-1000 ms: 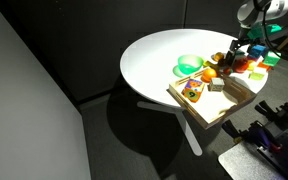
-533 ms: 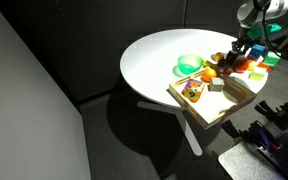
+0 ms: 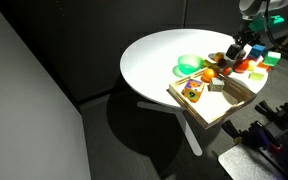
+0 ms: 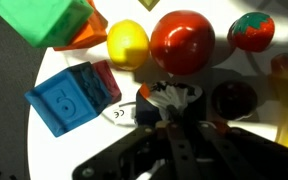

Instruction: Lift the black and white dice and put it in the green bowl

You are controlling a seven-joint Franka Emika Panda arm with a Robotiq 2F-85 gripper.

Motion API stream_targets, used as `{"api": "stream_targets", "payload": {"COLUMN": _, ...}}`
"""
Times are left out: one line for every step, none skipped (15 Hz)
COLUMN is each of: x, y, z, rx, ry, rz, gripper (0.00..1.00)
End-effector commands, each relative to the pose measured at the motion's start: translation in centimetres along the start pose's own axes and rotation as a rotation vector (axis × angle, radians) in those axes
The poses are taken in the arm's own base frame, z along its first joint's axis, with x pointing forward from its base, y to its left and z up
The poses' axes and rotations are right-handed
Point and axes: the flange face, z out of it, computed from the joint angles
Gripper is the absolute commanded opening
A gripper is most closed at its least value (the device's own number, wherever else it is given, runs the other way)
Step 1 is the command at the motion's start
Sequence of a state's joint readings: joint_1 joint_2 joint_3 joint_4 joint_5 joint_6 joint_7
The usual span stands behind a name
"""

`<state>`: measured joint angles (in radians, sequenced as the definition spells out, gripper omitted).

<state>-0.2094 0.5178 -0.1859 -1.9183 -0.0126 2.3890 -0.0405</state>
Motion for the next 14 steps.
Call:
{"api": "stream_targets", "payload": {"x": -0.7, "y": -0.3, "z": -3.3, "rx": 0.008, "ry": -0.012, "rz": -0.011, "gripper": 0.03}}
{"api": "stream_targets", "payload": {"x": -0.9, "y": -0.5, "z": -4.2, "rx": 0.022, "ry": -0.020, "rz": -0.021, "gripper": 0.03}}
{"api": "stream_targets", "payload": {"x": -1.2, "y": -0.8, "z": -5.0, "rx": 0.034, "ry": -0.021, "rz": -0.033, "gripper": 0.03}}
{"api": "stream_targets", "payload": {"x": -1.4, "y": -1.2, "z": -5.9, "rx": 0.041, "ry": -0.021, "rz": -0.045, "gripper": 0.03}}
{"api": "stream_targets", "payload": {"x": -1.6, "y": -1.5, "z": -6.7, "rx": 0.048, "ry": -0.020, "rz": -0.056, "gripper": 0.03}}
{"api": "stream_targets", "payload": {"x": -1.8, "y": -2.0, "z": -7.5, "rx": 0.052, "ry": -0.018, "rz": -0.070, "gripper": 0.03}}
{"api": "stream_targets", "payload": {"x": -2.1, "y": -2.4, "z": -8.3, "rx": 0.056, "ry": -0.017, "rz": -0.085, "gripper": 0.03}}
{"api": "stream_targets", "payload": {"x": -2.4, "y": -2.9, "z": -9.1, "rx": 0.057, "ry": -0.020, "rz": -0.099, "gripper": 0.03}}
{"api": "stream_targets", "payload": {"x": -2.8, "y": -3.3, "z": -9.7, "rx": 0.061, "ry": -0.029, "rz": -0.112, "gripper": 0.03}}
{"api": "stream_targets", "payload": {"x": -3.2, "y": -3.9, "z": -10.2, "rx": 0.060, "ry": -0.033, "rz": -0.129, "gripper": 0.03}}
{"api": "stream_targets", "payload": {"x": -3.6, "y": -4.4, "z": -10.7, "rx": 0.063, "ry": -0.041, "rz": -0.145, "gripper": 0.03}}
{"api": "stream_targets", "payload": {"x": -4.1, "y": -5.1, "z": -11.1, "rx": 0.062, "ry": -0.043, "rz": -0.162, "gripper": 0.03}}
{"api": "stream_targets", "payload": {"x": -4.5, "y": -5.7, "z": -11.4, "rx": 0.065, "ry": -0.046, "rz": -0.179, "gripper": 0.03}}
{"api": "stream_targets", "payload": {"x": -4.9, "y": -6.4, "z": -11.7, "rx": 0.062, "ry": -0.042, "rz": -0.193, "gripper": 0.03}}
